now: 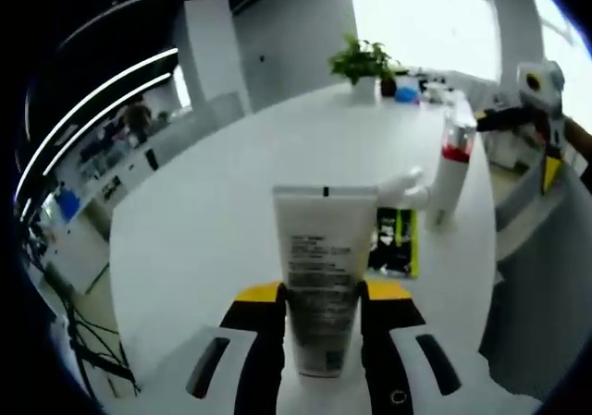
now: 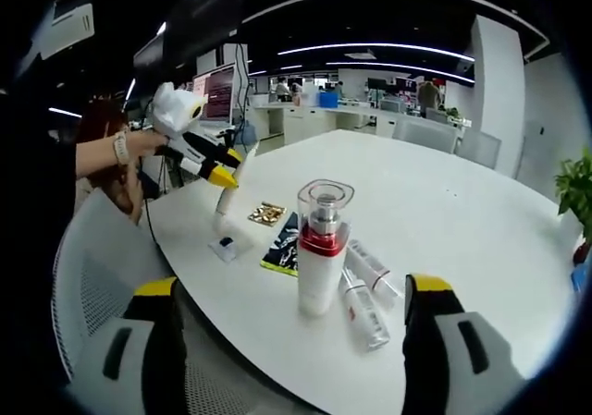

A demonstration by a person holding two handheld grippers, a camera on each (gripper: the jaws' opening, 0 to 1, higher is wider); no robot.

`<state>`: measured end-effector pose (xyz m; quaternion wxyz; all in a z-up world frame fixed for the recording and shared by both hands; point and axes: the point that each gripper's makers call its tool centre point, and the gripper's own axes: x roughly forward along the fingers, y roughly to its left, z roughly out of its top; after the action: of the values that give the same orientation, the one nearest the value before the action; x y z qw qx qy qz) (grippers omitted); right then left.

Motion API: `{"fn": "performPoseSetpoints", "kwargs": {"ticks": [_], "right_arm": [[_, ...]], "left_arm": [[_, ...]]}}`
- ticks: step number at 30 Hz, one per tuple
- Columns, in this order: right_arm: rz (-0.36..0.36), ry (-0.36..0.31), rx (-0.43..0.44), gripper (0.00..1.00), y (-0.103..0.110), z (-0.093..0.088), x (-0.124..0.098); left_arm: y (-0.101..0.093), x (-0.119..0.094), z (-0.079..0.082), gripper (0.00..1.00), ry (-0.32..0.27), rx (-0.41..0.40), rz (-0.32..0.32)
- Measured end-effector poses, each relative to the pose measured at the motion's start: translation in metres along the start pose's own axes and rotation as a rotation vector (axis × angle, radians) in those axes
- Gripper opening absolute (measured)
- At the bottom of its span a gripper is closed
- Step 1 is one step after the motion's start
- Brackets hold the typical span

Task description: Arrange the skincare products in the storage area until every visible bottle or jar stands upright without overlapping.

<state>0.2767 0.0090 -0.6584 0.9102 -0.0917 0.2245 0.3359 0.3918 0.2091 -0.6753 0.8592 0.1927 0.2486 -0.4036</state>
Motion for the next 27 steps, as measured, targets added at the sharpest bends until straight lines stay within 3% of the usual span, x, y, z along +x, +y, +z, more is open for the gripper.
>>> {"fn": "performPoseSetpoints", "kwargs": {"ticks": [4,11,22,27], "right_arm": [[-0.004,-0.001,0.005,1.0,-0.001,-0.001,-0.001],[-0.006,0.003,0.007,1.0,0.0,-0.003,-0.001],[-0.011,-0.009,0.008,1.0,-0.003,-0.001,-0.004],[-0.012,-0.01,0.016,1.0,-0.005,-0.002,-0.003]], "left_arm": [[0.001,0.0,0.011,0.26,-0.052,-0.026,0.014],[-0.002,0.003,0.021,0.26,-0.077,-0.03,0.011],[-0.019,0.007,0.039,0.26,-0.148,-0.071,-0.033],[-0.03,0.01,0.041,0.26,-0.151,-0.065,-0.06]]}}
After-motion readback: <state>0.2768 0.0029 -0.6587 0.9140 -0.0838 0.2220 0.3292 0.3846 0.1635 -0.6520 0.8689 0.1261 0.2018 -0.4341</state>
